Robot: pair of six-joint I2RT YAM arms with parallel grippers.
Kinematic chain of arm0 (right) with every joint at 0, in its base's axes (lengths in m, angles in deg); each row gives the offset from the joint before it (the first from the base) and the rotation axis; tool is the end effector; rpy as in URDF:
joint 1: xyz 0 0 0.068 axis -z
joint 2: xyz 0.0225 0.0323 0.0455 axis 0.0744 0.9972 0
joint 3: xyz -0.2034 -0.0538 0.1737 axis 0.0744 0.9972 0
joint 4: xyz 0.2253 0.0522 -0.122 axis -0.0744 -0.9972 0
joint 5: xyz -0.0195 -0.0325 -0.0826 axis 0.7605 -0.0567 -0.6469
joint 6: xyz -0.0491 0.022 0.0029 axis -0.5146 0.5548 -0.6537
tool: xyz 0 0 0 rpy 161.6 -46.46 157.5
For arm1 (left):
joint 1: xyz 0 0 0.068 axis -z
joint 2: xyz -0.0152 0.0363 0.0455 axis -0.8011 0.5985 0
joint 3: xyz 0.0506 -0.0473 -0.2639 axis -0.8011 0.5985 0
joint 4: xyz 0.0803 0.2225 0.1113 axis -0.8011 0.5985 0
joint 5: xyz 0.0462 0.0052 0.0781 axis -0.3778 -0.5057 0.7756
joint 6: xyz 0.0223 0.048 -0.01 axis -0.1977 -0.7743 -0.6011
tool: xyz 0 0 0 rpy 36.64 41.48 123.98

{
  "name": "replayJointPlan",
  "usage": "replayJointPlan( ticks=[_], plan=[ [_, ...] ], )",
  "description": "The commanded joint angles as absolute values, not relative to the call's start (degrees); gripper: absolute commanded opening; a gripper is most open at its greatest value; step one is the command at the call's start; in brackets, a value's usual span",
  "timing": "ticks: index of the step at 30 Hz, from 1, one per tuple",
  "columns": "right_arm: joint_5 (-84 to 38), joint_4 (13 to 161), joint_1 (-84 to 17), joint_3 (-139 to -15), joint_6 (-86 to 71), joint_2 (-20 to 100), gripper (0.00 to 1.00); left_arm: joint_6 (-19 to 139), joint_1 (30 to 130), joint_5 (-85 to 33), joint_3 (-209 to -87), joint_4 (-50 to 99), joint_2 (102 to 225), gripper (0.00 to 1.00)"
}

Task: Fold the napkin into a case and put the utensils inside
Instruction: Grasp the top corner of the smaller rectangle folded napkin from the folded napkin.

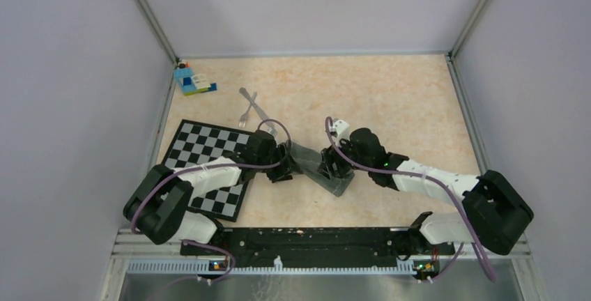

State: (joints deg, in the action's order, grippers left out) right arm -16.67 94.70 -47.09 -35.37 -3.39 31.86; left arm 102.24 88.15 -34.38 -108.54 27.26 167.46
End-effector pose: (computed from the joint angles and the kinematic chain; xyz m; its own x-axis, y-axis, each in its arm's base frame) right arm 0.1866 0.1850 0.2001 -0.5398 -0.2443 -0.8056 -0.7214 0.6274 0.2932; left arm 0.2041 -0.1548 0.1573 -0.9253 -0.3029 -0.2280 -0.0737 0.7336 -0.6755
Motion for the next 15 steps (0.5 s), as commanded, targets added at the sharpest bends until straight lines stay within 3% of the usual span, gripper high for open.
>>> replayJointPlan(
  ticks=[1, 5, 15],
  plan=[
    [-25.78, 96.98, -48.88, -35.35, -11.18, 32.54, 0.67, 110.48, 88.17, -36.17, -107.75, 20.63, 170.25, 0.53],
    [-28.74, 99.37, -50.3, -34.11, -12.22, 32.97, 0.65, 109.06, 88.03, -35.1, -110.31, 21.44, 176.2, 0.49],
    [-29.46, 96.14, -53.27, -37.0, -12.25, 37.66, 0.56, 95.98, 85.1, -29.8, -122.24, 26.4, 188.53, 0.28]
  ],
)
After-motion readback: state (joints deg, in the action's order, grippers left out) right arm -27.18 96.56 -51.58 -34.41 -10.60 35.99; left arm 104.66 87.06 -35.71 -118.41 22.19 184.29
